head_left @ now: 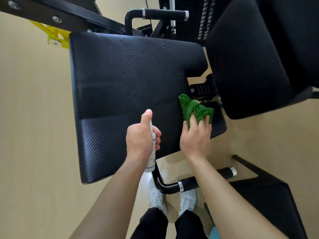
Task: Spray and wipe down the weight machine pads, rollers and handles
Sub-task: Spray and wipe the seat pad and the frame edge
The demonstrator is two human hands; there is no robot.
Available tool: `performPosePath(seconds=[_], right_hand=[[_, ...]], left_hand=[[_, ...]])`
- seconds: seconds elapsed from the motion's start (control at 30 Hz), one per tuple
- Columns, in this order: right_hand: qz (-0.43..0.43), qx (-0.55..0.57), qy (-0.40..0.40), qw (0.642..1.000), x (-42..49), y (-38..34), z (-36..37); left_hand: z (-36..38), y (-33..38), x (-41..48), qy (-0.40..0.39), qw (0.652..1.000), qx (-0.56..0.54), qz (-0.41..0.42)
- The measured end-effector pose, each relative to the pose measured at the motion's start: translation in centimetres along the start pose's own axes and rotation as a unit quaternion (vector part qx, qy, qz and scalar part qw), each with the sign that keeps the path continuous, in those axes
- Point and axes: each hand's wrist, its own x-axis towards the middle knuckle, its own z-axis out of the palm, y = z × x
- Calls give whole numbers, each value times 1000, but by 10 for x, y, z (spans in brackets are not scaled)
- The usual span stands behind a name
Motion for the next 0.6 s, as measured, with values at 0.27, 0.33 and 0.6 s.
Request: performPosePath(seconds=[0.27,0.33,0.6], right_hand=[[-387,-7,-110,915,-11,6,1],[-238,1,-84,968,13,28,-11],[-213,24,-68,974,-55,-33,10]], left_hand=[[-22,1,0,16,999,-29,-2],[-25,0,-1,13,1000,-24,-8],[-32,-1,-12,29,998,-45,-29]])
